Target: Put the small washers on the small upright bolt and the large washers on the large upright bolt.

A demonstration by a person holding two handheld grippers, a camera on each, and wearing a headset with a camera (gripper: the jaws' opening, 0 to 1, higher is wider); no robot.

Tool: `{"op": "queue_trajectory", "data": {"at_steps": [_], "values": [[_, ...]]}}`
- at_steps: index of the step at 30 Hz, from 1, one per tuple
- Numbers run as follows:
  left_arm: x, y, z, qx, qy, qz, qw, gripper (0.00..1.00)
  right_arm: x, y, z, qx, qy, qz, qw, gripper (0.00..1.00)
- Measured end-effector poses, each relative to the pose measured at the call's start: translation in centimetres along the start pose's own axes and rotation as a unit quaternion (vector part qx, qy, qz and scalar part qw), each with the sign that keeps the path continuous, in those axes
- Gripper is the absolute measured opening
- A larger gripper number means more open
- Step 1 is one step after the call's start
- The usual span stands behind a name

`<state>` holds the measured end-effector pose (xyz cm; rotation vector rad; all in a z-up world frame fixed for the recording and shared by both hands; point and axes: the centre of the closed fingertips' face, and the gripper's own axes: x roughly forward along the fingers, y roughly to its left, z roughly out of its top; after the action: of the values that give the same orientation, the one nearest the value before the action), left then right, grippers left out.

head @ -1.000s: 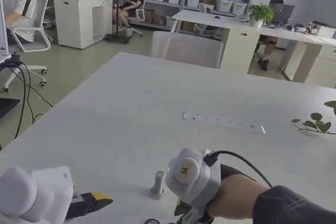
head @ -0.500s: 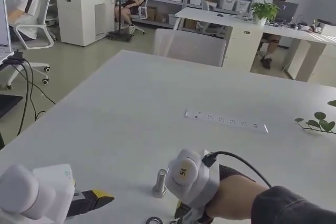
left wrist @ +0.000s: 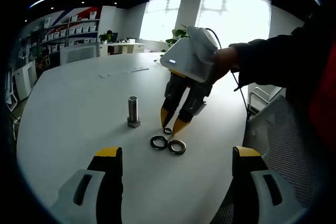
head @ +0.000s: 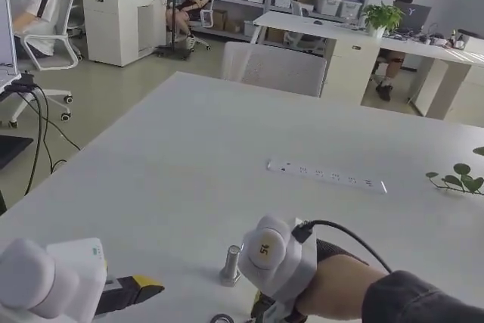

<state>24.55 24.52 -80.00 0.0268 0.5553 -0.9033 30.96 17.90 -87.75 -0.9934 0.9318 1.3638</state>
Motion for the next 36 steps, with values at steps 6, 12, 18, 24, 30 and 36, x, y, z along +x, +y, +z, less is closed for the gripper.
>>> {"op": "queue_trajectory", "data": {"at_steps": [6,12,18,24,30,36], "values": [[0.04,0.03,-0.09,-0.001,0.0,-0.001,1.0,0.86,0.08,-0.07,0.02,-0.004,0.002,-0.001,1.0,0.15],[0.1,0.05,-0.13,-0.001,0.0,-0.001,1.0,0.86,0.1,-0.04,-0.03,-0.006,0.002,-0.003,1.0,0.15],[0.15,0.1,-0.22,-0.002,-0.001,-0.001,1.0,0.86,0.12,-0.06,-0.02,-0.007,0.003,-0.005,1.0,0.14],[0.15,0.13,-0.27,-0.002,0.0,-0.001,1.0,0.86,0.2,0.08,-0.08,-0.008,0.005,-0.003,1.0,0.14],[0.18,0.08,-0.35,-0.001,0.001,-0.002,1.0,0.85,0.02,0.29,-0.41,-0.006,0.006,-0.004,1.0,0.14],[0.24,-0.03,-0.32,0.001,0.002,-0.003,1.0,0.85,-0.36,0.4,-0.86,0.001,0.006,-0.005,1.0,0.14]]}}
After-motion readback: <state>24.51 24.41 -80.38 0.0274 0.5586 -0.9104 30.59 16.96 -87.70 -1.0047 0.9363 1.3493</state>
